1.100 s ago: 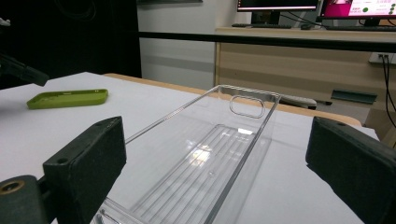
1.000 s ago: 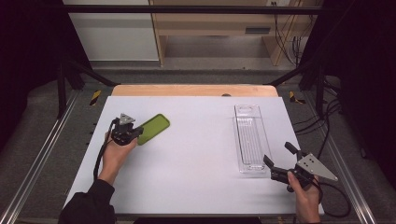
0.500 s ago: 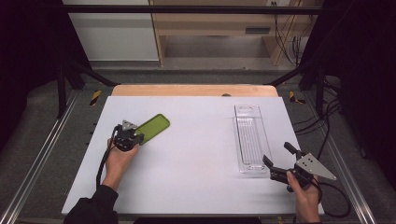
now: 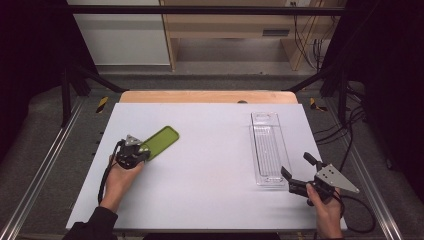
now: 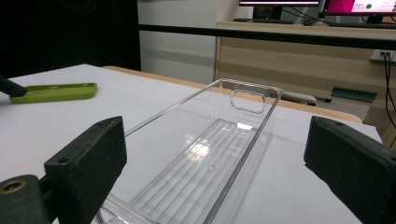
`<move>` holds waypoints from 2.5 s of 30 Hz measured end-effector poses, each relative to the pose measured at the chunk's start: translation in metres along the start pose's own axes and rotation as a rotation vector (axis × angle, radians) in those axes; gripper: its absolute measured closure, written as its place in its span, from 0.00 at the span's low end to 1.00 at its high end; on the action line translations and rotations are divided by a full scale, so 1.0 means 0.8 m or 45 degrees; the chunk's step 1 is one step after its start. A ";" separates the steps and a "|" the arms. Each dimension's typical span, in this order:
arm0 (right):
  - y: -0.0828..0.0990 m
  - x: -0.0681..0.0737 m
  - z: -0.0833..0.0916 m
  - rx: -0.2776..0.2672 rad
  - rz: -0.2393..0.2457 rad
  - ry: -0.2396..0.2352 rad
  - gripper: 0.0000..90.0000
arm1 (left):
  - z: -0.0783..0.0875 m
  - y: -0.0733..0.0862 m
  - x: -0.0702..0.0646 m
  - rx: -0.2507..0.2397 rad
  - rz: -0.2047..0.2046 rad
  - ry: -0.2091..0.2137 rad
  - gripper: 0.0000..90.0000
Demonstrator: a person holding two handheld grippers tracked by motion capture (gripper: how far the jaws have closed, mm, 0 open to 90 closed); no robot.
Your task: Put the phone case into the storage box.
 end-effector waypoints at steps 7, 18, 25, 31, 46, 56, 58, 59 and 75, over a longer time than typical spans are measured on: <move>0.000 0.000 0.000 -0.001 0.004 0.002 0.07 | 0.027 0.024 -0.019 -0.005 -0.022 0.040 1.00; -0.001 -0.001 0.001 -0.003 0.000 0.006 0.07 | 0.070 0.063 -0.042 0.026 -0.097 0.093 1.00; 0.000 -0.001 0.001 -0.003 0.000 0.008 0.07 | 0.089 0.080 -0.048 0.039 -0.127 0.132 1.00; 0.001 -0.001 0.001 0.002 -0.004 0.010 0.07 | 0.101 0.092 -0.050 0.028 -0.143 0.151 1.00; -0.001 -0.002 0.002 -0.006 -0.002 0.015 0.06 | 0.112 0.073 -0.019 -0.210 -0.221 -0.022 0.32; -0.005 -0.002 0.005 -0.022 -0.003 0.008 0.06 | 0.088 0.092 -0.026 -0.117 -0.240 0.105 0.10; -0.005 -0.003 0.005 -0.023 -0.006 0.008 0.06 | 0.084 0.092 -0.027 -0.100 -0.246 0.123 0.09; -0.006 -0.004 0.005 -0.024 -0.007 0.008 0.06 | 0.082 0.091 -0.026 -0.095 -0.245 0.123 0.09; -0.005 -0.003 0.005 -0.021 -0.011 0.012 0.06 | 0.070 0.091 -0.029 -0.078 -0.266 0.181 0.17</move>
Point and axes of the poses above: each handheld gripper's, and its own axes: z roughly backward along the jaws, y roughly out of its underside, x roughly to its left, the point moved 10 cm from there along -z, roughly forward along the jaws, and after that the axes turned 15 degrees about -z, right-handed, at the moved point
